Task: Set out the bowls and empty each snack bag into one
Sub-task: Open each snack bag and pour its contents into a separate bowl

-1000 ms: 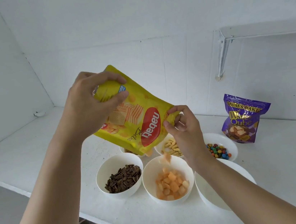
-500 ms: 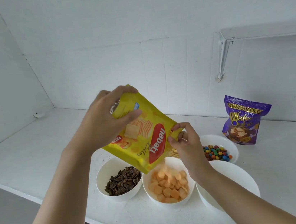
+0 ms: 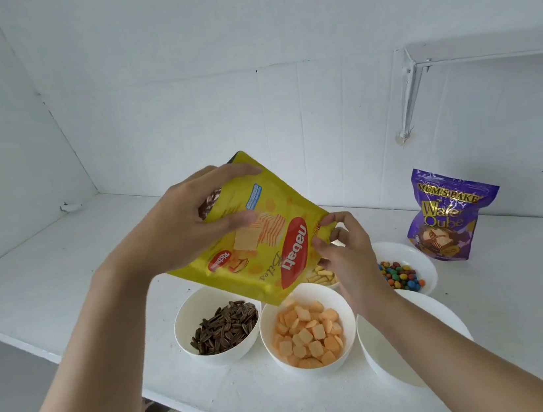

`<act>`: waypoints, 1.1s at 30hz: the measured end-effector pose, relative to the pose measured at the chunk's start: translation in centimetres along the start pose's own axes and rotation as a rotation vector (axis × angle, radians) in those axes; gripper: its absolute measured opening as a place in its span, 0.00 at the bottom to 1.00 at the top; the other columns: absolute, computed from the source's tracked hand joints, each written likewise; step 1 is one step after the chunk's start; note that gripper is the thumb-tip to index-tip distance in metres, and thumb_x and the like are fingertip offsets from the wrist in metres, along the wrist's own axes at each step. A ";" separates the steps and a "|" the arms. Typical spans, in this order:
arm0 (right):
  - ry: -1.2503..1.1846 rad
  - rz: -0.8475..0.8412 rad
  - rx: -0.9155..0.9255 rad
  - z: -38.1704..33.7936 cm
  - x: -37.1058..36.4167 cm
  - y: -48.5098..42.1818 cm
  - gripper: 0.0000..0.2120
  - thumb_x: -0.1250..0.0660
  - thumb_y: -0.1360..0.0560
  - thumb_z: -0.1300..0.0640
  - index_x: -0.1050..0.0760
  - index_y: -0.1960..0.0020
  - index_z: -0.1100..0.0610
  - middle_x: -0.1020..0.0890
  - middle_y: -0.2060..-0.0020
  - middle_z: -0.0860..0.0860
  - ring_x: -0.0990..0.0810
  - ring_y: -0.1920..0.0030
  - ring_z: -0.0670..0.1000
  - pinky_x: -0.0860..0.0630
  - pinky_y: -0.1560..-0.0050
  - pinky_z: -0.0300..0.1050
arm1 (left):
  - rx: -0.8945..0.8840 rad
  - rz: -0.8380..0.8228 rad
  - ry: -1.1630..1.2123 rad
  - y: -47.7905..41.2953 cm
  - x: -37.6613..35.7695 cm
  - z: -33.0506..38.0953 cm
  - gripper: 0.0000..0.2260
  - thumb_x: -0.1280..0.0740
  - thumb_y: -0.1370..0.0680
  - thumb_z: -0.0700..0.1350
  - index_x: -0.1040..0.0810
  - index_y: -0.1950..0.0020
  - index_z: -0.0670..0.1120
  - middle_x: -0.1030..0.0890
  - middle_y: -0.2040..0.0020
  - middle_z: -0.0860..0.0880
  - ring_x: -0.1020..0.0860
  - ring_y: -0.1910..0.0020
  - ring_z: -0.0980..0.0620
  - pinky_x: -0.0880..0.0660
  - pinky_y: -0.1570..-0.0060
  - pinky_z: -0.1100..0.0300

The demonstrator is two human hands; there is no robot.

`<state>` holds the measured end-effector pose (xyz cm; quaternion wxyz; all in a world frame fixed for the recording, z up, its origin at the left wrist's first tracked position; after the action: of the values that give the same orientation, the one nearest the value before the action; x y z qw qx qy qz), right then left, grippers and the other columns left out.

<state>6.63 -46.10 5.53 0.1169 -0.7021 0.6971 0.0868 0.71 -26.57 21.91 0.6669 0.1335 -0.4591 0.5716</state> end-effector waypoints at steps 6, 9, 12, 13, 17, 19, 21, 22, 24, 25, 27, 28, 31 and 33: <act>0.082 -0.014 -0.106 3.1 0.4 -0.3 0.13 0.33 0.22 0.70 0.26 0.51 0.52 0.24 0.51 0.63 0.19 0.44 0.68 0.18 0.52 0.57 | 0.068 -0.150 0.065 0.8 -1.8 -2.0 0.22 0.31 0.19 0.48 0.30 0.29 0.66 0.18 0.38 0.60 0.16 0.44 0.58 0.15 0.52 0.56; 0.120 0.045 -0.078 3.0 1.1 -0.3 0.11 0.32 0.22 0.67 0.25 0.52 0.50 0.24 0.53 0.59 0.19 0.44 0.67 0.18 0.50 0.62 | 0.123 -0.021 0.036 0.9 -1.9 -3.4 0.17 0.28 0.20 0.46 0.22 0.37 0.65 0.16 0.42 0.59 0.15 0.51 0.58 0.15 0.60 0.56; 0.107 0.057 -0.041 1.5 1.4 -0.2 0.09 0.30 0.22 0.64 0.26 0.50 0.52 0.22 0.50 0.60 0.16 0.48 0.63 0.17 0.58 0.56 | 0.226 0.115 0.115 1.7 -1.6 -5.0 0.13 0.27 0.22 0.44 0.17 0.43 0.61 0.15 0.45 0.56 0.13 0.57 0.55 0.15 0.65 0.53; 0.104 0.046 -0.030 1.2 1.3 -0.2 0.09 0.29 0.23 0.63 0.26 0.49 0.53 0.21 0.50 0.59 0.16 0.49 0.62 0.16 0.59 0.54 | 0.250 0.154 0.160 2.0 -1.5 -5.4 0.12 0.26 0.22 0.43 0.16 0.44 0.60 0.14 0.47 0.55 0.13 0.59 0.53 0.15 0.66 0.49; 0.059 -0.066 -0.024 0.6 0.2 0.3 0.18 0.21 0.30 0.63 0.27 0.48 0.52 0.23 0.45 0.55 0.15 0.49 0.58 0.16 0.53 0.64 | 0.261 0.287 0.209 3.1 -1.0 -6.2 0.12 0.26 0.22 0.41 0.15 0.50 0.60 0.13 0.57 0.56 0.14 0.65 0.47 0.17 0.69 0.41; 0.058 -0.158 -0.027 1.0 -0.5 0.7 0.25 0.19 0.34 0.63 0.29 0.46 0.50 0.23 0.41 0.53 0.15 0.48 0.56 0.16 0.53 0.61 | 0.260 0.334 0.246 3.7 -1.2 -6.9 0.13 0.27 0.21 0.40 0.15 0.51 0.60 0.13 0.56 0.56 0.14 0.63 0.46 0.18 0.68 0.40; 0.133 -0.241 -0.025 1.6 -1.1 1.2 0.32 0.16 0.37 0.61 0.32 0.43 0.48 0.24 0.38 0.52 0.17 0.44 0.55 0.15 0.52 0.56 | 0.273 0.389 0.316 4.5 -1.7 -7.9 0.14 0.28 0.21 0.39 0.15 0.52 0.59 0.12 0.53 0.55 0.13 0.58 0.45 0.17 0.65 0.39; 0.179 -0.278 -0.018 2.0 -1.4 1.4 0.36 0.15 0.39 0.59 0.34 0.40 0.47 0.24 0.37 0.51 0.18 0.41 0.56 0.15 0.51 0.57 | 0.279 0.416 0.346 5.0 -2.0 -8.4 0.15 0.28 0.21 0.38 0.15 0.52 0.59 0.13 0.52 0.55 0.13 0.56 0.46 0.16 0.63 0.41; 0.232 -0.339 0.001 2.7 -2.0 1.6 0.41 0.14 0.40 0.58 0.35 0.37 0.45 0.23 0.37 0.51 0.20 0.38 0.56 0.16 0.49 0.59 | 0.293 0.458 0.378 5.9 -2.8 -9.2 0.16 0.29 0.21 0.36 0.15 0.52 0.59 0.13 0.51 0.53 0.13 0.54 0.48 0.15 0.61 0.45; 0.259 -0.362 0.013 2.8 -2.2 1.7 0.43 0.14 0.41 0.58 0.36 0.36 0.44 0.23 0.37 0.49 0.19 0.38 0.54 0.16 0.48 0.58 | 0.305 0.474 0.389 6.3 -3.2 -9.5 0.16 0.29 0.21 0.36 0.15 0.52 0.60 0.13 0.51 0.53 0.14 0.54 0.48 0.15 0.62 0.47; 0.349 -0.406 0.032 3.0 -2.6 1.9 0.45 0.13 0.42 0.57 0.37 0.35 0.42 0.23 0.38 0.46 0.19 0.40 0.51 0.16 0.47 0.55 | 0.333 0.510 0.403 7.0 -3.7 -10.0 0.16 0.30 0.20 0.37 0.16 0.53 0.61 0.13 0.51 0.52 0.14 0.56 0.49 0.16 0.67 0.53; 0.387 -0.424 0.041 3.1 -2.8 2.0 0.46 0.13 0.42 0.56 0.37 0.34 0.41 0.24 0.38 0.45 0.19 0.40 0.50 0.16 0.47 0.54 | 0.347 0.523 0.401 7.3 -3.8 -10.2 0.16 0.30 0.20 0.38 0.16 0.52 0.61 0.13 0.51 0.52 0.14 0.57 0.49 0.16 0.68 0.53; 0.414 -0.415 0.056 3.3 -2.9 2.0 0.44 0.13 0.42 0.56 0.35 0.35 0.41 0.23 0.39 0.43 0.19 0.41 0.50 0.16 0.48 0.53 | 0.365 0.467 0.415 7.6 -4.0 -9.9 0.11 0.30 0.20 0.39 0.17 0.47 0.57 0.13 0.50 0.50 0.13 0.60 0.50 0.18 0.72 0.56; 0.402 -0.395 0.054 3.5 -2.9 1.9 0.42 0.13 0.42 0.58 0.34 0.37 0.41 0.23 0.40 0.43 0.19 0.42 0.50 0.15 0.49 0.53 | 0.362 0.375 0.411 7.4 -4.3 -9.4 0.13 0.27 0.22 0.40 0.19 0.41 0.56 0.14 0.48 0.50 0.13 0.59 0.51 0.18 0.70 0.59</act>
<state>4.88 -42.38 2.95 0.0095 -0.8241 0.5581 -0.0970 -1.17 -20.47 10.98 0.5943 0.0447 -0.2225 0.7716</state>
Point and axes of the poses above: each hand's wrist, its own y-axis away from the middle knuckle, its own x-axis out of the back of the hand, z = x × y, the point moved 9 cm from there along -y, towards the middle knuckle
